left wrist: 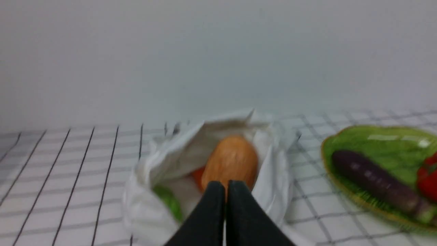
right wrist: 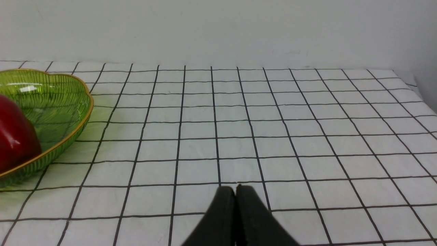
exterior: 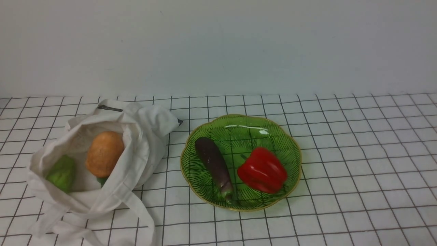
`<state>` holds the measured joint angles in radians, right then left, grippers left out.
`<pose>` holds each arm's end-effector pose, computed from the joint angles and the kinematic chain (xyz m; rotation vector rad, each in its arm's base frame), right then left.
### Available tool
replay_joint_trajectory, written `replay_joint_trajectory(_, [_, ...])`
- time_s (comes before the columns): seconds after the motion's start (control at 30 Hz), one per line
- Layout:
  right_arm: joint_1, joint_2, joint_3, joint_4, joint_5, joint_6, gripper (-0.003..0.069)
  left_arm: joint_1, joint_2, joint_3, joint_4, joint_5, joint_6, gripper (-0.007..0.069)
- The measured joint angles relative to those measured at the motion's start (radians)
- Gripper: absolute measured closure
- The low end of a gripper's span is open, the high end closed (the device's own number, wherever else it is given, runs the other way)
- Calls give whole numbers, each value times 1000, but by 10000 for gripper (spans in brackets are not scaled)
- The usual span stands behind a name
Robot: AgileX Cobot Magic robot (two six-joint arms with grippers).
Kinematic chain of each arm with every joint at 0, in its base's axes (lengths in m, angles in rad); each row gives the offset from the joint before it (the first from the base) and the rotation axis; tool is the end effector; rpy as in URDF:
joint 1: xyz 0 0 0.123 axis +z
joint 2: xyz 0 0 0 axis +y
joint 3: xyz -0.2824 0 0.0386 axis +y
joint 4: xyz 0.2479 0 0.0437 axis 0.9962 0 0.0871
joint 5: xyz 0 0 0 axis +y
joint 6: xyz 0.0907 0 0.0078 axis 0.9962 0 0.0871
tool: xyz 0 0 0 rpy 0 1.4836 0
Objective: Take vegetables from bag on white checkered tablecloth place on plate.
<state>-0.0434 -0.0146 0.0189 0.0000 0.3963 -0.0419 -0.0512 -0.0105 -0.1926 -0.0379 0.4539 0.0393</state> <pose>0.0517 -0.0022 0.1719 0.0014 1.8846 -0.0584 0.0409 -0.0036 0.2365 0.0612 1.7333 -0.0482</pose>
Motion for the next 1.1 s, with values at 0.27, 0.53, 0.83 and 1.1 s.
replay_joint_trajectory(0.27, [0,0,0,0,0,0,675,36,0,212,18,-37,-7,632])
replay_joint_trajectory(0.53, [0,0,0,0,-1,0,675,36,0,218,18,-66,-8,632])
replay_joint_trajectory(0.83, [0,0,0,0,-1,0,675,36,0,218,18,-66,-9,632])
replay_joint_trajectory(1.1, [0,0,0,0,-1,0,675,36,0,218,18,-66,-9,632])
